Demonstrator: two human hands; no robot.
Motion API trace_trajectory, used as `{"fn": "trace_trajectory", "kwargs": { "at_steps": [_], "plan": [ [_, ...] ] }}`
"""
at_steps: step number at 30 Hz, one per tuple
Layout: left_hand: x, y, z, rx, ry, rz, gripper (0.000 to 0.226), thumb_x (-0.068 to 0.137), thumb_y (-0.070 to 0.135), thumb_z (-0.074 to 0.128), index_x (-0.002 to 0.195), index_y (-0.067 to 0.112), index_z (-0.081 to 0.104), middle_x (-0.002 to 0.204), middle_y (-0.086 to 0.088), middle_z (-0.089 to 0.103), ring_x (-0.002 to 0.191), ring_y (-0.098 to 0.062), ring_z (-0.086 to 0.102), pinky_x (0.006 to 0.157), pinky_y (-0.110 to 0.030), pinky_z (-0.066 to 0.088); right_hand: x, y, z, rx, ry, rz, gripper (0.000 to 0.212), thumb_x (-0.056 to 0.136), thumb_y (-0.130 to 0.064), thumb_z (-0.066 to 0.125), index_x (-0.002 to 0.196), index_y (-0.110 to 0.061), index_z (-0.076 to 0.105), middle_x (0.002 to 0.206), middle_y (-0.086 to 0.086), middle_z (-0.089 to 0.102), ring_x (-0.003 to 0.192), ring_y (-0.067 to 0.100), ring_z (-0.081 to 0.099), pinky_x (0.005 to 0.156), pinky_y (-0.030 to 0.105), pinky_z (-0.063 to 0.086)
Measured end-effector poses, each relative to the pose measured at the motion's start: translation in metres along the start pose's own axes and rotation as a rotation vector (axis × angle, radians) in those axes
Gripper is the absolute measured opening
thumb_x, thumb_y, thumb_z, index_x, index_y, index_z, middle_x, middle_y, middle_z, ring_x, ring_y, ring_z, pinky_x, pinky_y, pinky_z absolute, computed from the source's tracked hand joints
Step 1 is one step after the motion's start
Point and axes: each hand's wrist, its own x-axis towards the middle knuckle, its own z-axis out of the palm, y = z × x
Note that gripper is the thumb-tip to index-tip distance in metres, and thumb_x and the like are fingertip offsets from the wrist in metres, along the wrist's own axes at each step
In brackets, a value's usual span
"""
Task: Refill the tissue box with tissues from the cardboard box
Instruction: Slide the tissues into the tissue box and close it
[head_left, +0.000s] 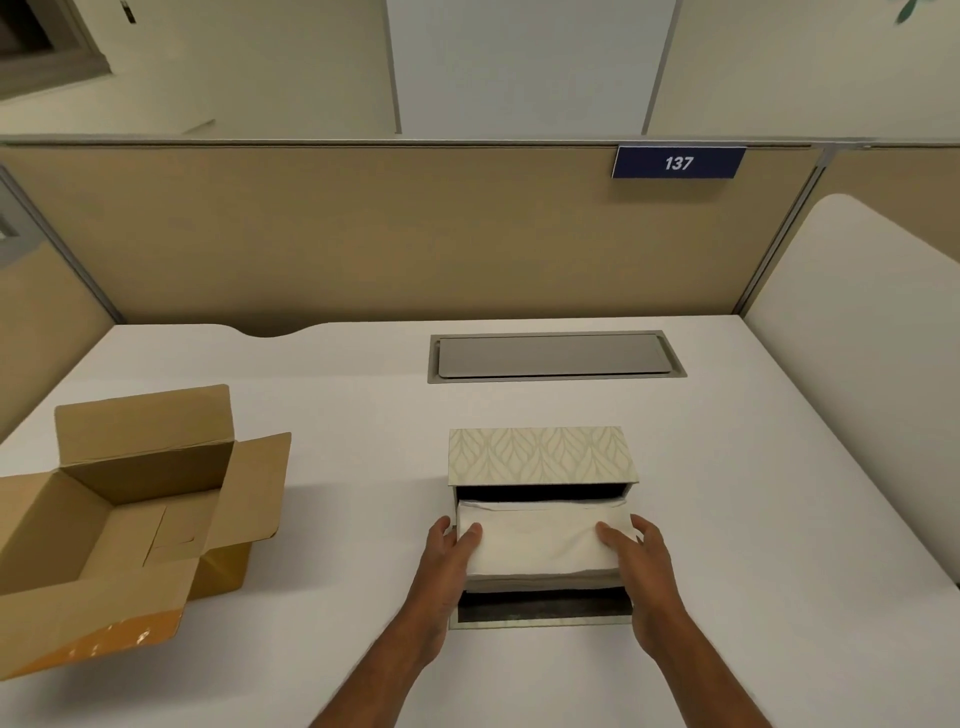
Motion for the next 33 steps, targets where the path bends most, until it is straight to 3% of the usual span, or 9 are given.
{"fn": "trace_trajectory", "kwargs": {
  "at_steps": [6,12,16,23,26,30,33],
  "plan": [
    [-0.001,0.004,0.007,0.086,-0.03,0.006,0.07,0.098,0.054,0.038,0.155,0.033,0.004,0.166,0.008,0.012,0.151,-0.02,0.019,0.12,-0.04,0.023,0.005,0.003,0.001,-0.022,0.031,-0.004,0.058,0.091,-0.034,0.067,0.142,-0.028,0.04,0.149,0.005,0.043,0.116,0.022,0.045,0.09,0.038,0.039],
    [-0.003,0.0,0.009,0.093,-0.012,0.011,0.073,0.097,0.059,0.035,0.154,0.037,-0.004,0.167,0.01,0.005,0.152,-0.018,0.014,0.122,-0.042,0.02,0.009,0.009,0.003,-0.027,0.048,0.001,0.059,0.091,-0.035,0.067,0.142,-0.029,0.039,0.149,0.006,0.044,0.121,0.026,0.046,0.094,0.041,0.043],
    [0.002,-0.001,0.009,0.007,0.016,0.011,0.073,0.097,0.054,0.043,0.155,0.034,0.004,0.166,0.005,0.015,0.15,-0.021,0.022,0.118,-0.041,0.025,0.01,0.007,0.004,-0.026,0.045,0.003,0.058,0.091,-0.035,0.067,0.142,-0.027,0.039,0.146,0.006,0.046,0.124,0.028,0.047,0.095,0.042,0.044],
    [0.002,-0.004,0.014,-0.126,0.249,0.08,0.07,0.087,0.037,0.071,0.146,0.021,0.037,0.146,-0.008,0.052,0.126,-0.024,0.052,0.109,-0.042,0.044,0.002,-0.003,0.005,-0.022,0.015,-0.004,0.06,0.091,-0.034,0.067,0.143,-0.026,0.039,0.152,0.005,0.04,0.118,0.019,0.044,0.095,0.035,0.038],
    [0.003,-0.004,0.012,-0.099,0.217,0.099,0.061,0.09,0.037,0.066,0.144,0.021,0.041,0.147,-0.006,0.051,0.12,-0.02,0.05,0.103,-0.038,0.043,-0.002,-0.007,0.003,-0.019,0.003,-0.014,0.059,0.09,-0.034,0.069,0.142,-0.027,0.041,0.152,0.005,0.04,0.115,0.016,0.043,0.092,0.033,0.037],
    [0.003,-0.005,0.011,-0.052,0.223,0.133,0.05,0.096,0.037,0.056,0.142,0.021,0.046,0.144,-0.003,0.052,0.117,-0.016,0.047,0.108,-0.04,0.042,-0.004,-0.009,0.002,-0.027,0.012,-0.069,0.054,0.091,-0.033,0.068,0.139,-0.028,0.044,0.145,0.003,0.045,0.115,0.016,0.046,0.093,0.032,0.04],
    [-0.001,-0.009,0.017,-0.012,0.21,0.178,0.044,0.101,0.035,0.045,0.143,0.021,0.046,0.138,0.005,0.053,0.116,-0.011,0.047,0.103,-0.03,0.037,-0.005,-0.009,0.005,-0.083,0.014,-0.116,0.053,0.094,-0.033,0.064,0.143,-0.027,0.042,0.133,-0.002,0.048,0.108,0.012,0.049,0.091,0.029,0.039]
  ]
}}
